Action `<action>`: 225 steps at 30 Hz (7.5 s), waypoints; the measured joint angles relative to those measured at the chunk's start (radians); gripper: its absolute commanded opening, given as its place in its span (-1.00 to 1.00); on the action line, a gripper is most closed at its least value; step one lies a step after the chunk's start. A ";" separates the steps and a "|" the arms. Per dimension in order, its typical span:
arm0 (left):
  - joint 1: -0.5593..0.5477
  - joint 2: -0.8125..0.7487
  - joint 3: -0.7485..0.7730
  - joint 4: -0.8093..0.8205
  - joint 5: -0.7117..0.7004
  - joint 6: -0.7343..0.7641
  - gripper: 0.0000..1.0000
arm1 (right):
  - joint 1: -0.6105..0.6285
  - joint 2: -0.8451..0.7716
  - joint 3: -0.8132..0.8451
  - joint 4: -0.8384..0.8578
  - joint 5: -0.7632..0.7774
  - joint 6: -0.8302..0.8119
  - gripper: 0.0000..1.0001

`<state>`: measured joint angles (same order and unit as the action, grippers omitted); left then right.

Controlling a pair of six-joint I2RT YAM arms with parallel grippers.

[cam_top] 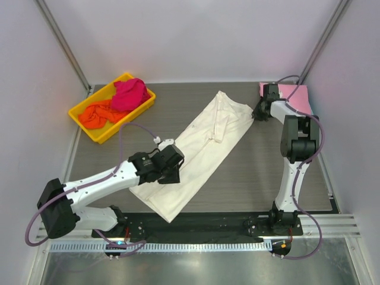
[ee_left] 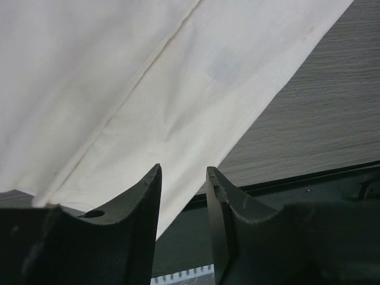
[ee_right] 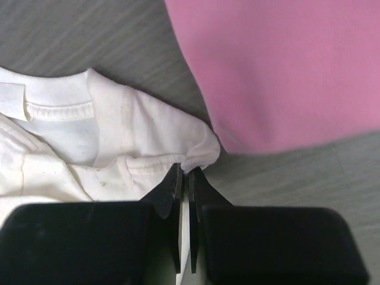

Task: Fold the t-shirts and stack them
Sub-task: Fold the tshirt

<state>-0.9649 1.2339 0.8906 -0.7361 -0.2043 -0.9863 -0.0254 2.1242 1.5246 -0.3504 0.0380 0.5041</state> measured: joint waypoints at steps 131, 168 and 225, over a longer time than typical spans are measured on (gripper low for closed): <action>0.043 0.363 0.041 0.218 0.300 0.205 -0.28 | 0.312 -0.042 0.146 -0.195 -0.062 -0.151 -0.17; -0.030 0.215 -0.165 0.273 0.256 0.074 -0.45 | 0.716 -1.091 -1.014 -0.397 -0.071 0.423 -0.19; -0.109 0.077 -0.258 0.339 0.244 -0.140 -0.99 | 0.737 -1.280 -1.012 -0.529 0.024 0.502 -0.98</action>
<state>-1.0737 1.3109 0.6323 -0.3969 0.0399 -1.1267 0.7116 0.8444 0.5121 -0.8799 0.0624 1.0061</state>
